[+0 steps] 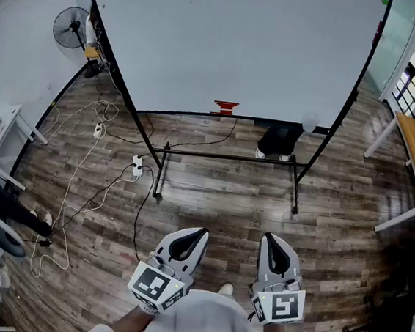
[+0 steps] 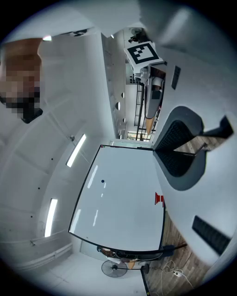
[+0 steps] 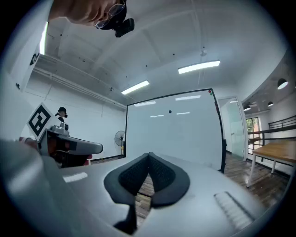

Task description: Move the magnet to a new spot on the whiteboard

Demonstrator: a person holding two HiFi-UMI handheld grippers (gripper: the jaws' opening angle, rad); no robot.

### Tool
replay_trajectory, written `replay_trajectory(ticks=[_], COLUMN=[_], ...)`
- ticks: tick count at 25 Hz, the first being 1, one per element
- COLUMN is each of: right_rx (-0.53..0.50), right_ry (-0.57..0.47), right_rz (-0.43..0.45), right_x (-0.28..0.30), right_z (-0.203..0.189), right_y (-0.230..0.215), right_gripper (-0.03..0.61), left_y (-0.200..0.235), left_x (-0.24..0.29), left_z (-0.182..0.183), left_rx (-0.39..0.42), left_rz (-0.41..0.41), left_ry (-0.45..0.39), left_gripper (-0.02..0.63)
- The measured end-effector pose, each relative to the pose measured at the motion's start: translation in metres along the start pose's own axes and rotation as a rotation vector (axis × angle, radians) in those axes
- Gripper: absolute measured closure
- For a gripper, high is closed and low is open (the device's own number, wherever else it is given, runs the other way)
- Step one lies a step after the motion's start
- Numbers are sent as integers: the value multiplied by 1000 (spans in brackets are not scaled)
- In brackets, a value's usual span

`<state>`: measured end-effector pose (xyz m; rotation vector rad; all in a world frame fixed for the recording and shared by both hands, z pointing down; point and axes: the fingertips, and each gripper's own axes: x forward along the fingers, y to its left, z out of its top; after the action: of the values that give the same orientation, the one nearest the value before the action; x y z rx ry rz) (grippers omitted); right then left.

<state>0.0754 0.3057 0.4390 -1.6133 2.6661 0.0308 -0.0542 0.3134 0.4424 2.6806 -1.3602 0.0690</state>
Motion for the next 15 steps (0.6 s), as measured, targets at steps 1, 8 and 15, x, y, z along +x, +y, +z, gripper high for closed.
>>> replay_trajectory(ticks=[1, 8, 15], right_rx=[0, -2, 29], right_ry=[-1, -3, -29], right_rz=[4, 13, 30], right_x=[1, -6, -22], right_z=[1, -2, -8], right_y=[-1, -17, -36], right_gripper=[575, 575, 575], left_y=[1, -11, -32], left_x=[2, 14, 27], left_z=[0, -5, -14], left_rx=[1, 7, 9], left_rz=[12, 33, 51], left_ry=[4, 10, 18], left_gripper=[612, 612, 612])
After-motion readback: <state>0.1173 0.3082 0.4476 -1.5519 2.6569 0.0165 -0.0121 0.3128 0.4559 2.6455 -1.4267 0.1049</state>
